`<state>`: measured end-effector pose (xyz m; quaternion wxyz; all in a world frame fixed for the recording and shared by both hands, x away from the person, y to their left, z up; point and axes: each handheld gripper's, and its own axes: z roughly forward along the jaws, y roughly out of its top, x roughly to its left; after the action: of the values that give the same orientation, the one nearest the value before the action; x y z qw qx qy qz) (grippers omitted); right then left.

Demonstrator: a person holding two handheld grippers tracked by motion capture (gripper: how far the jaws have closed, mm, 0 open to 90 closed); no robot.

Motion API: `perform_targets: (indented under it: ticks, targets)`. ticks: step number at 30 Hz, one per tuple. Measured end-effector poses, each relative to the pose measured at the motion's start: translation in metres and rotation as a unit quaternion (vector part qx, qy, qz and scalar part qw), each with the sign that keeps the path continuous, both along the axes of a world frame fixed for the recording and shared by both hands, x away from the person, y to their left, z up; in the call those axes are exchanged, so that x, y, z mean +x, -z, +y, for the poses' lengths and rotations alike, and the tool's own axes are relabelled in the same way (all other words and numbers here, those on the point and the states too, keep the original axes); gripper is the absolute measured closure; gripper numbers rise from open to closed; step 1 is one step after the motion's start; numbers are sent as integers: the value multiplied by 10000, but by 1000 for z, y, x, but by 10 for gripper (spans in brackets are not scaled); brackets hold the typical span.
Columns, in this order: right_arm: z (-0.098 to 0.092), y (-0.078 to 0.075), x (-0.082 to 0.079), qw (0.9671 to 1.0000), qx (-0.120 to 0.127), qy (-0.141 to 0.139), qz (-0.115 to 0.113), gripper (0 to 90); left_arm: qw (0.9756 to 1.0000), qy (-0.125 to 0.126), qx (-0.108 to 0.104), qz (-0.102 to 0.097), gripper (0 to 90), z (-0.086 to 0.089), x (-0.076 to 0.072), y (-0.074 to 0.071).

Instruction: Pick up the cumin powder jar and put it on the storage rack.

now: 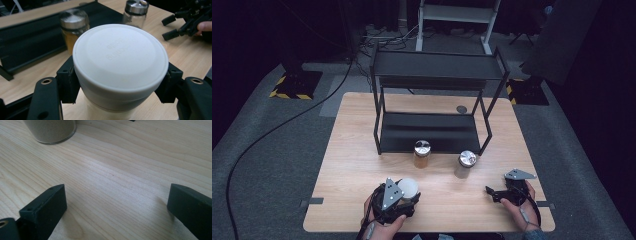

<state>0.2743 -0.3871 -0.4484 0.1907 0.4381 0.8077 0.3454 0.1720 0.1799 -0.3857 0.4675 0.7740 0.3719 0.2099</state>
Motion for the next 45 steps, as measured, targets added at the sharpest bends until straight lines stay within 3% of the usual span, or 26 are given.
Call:
perform_targets:
  ticks: [17, 29, 45]
  targets:
    - [0, 0, 0, 10000, -2, -1, -4, 22, 9999, 46, 42, -101, 334, 12, 29, -42]
    - [1, 0, 3, 10000, -5, 15, -4, 22, 9999, 77, 42, -121, 334, 12, 59, -65]
    - [1, 0, 3, 10000, -4, 16, -4, 22, 9997, -102, 26, -238, 334, 15, 106, -87]
